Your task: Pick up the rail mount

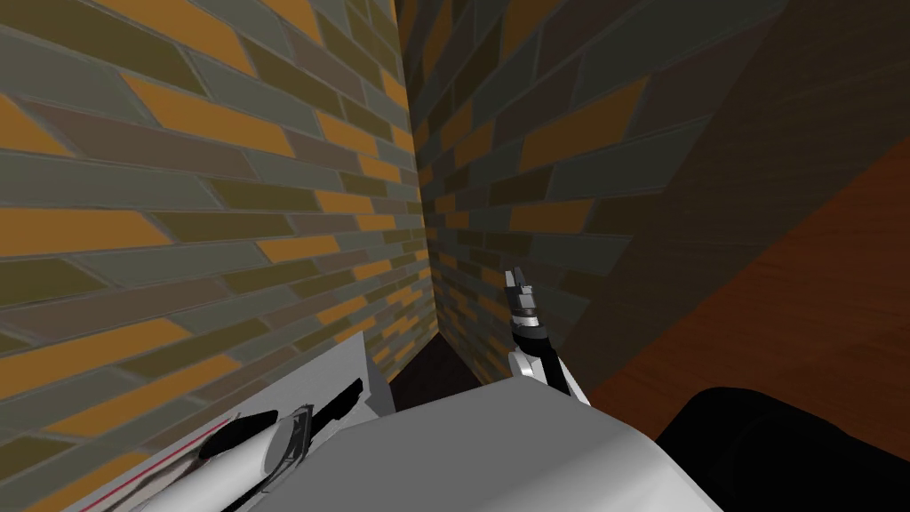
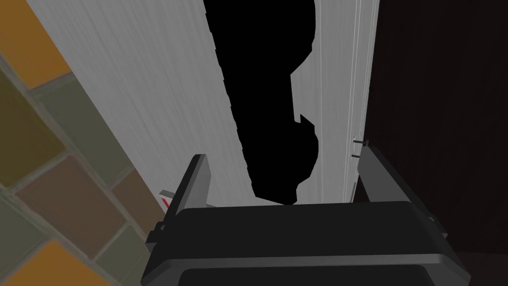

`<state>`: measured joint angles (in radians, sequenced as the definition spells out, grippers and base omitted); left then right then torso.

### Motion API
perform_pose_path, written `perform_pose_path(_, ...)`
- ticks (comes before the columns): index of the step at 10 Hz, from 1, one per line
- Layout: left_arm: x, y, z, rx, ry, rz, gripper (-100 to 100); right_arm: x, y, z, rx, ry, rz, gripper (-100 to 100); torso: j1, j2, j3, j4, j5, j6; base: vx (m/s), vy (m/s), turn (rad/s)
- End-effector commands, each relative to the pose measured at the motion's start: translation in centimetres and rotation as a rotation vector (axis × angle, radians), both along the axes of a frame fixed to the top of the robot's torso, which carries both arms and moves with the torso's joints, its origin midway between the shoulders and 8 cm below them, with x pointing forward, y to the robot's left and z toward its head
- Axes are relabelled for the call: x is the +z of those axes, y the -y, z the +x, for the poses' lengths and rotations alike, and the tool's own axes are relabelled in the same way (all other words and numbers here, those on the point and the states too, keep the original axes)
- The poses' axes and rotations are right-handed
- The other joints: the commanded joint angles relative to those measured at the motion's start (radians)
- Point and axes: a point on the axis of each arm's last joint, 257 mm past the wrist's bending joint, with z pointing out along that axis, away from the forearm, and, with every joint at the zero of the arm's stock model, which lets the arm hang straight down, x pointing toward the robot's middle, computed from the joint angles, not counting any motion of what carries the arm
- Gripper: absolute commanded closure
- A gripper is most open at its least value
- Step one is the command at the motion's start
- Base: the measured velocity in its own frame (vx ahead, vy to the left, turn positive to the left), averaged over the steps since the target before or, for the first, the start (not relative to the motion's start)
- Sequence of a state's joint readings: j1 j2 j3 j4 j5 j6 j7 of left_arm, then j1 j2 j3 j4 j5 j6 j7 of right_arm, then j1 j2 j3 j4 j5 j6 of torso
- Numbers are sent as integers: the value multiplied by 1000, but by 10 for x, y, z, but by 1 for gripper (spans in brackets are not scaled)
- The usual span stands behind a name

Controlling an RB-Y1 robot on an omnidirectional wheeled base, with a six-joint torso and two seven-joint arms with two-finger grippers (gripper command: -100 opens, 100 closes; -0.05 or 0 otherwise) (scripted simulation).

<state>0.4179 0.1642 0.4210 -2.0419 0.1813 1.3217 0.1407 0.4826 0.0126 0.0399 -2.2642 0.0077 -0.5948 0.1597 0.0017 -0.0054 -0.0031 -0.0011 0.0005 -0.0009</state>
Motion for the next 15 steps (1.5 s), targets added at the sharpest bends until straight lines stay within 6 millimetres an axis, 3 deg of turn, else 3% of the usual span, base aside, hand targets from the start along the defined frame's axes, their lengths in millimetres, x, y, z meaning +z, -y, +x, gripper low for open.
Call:
perform_pose_path(1, -5, 2, -11, 22, -38, -31, -100, 0, 0, 0, 0, 0, 0, 0, 0, 0, 0, 0, 0, 0, 72, 23, -52)
perform_pose_path(6, -26, 15, -43, 74, -145, -123, -100, 0, 0, 0, 0, 0, 0, 0, 2, -3, -2, -1, 0, 0, 96, 36, -58)
perform_pose_path(7, -22, 12, -38, 67, -130, -110, -100, 0, 0, 0, 0, 0, 0, 0, 2, -3, -2, -1, 0, 0, 50, 27, -10)
perform_pose_path(8, -22, 13, -39, 69, -134, -113, 0, 0, 0, 0, 0, 0, 0, 0, 1, 0, 0, 0, 0, 0, 9, 5, 1)
perform_pose_path(9, -29, 12, -37, 67, -132, -112, -100, 0, 0, 0, 0, 0, 0, 0, -1, 2, 1, 0, 0, 0, 4, 6, 11)
perform_pose_path(13, -39, 11, -33, 65, -131, -113, -100, 0, 0, 0, 0, 0, 0, 0, -1, 5, 3, 1, 0, 0, -4, 5, 6)
perform_pose_path(14, -40, 11, -33, 65, -129, -112, 100, 0, 0, 0, 0, 0, 0, 0, -1, 5, 3, 1, 0, 0, 0, 0, 0)
perform_pose_path(15, -40, 11, -33, 65, -130, -112, 100, 0, 0, 0, 0, 0, 0, 0, -2, 5, 3, 1, 0, 0, 0, 0, 0)
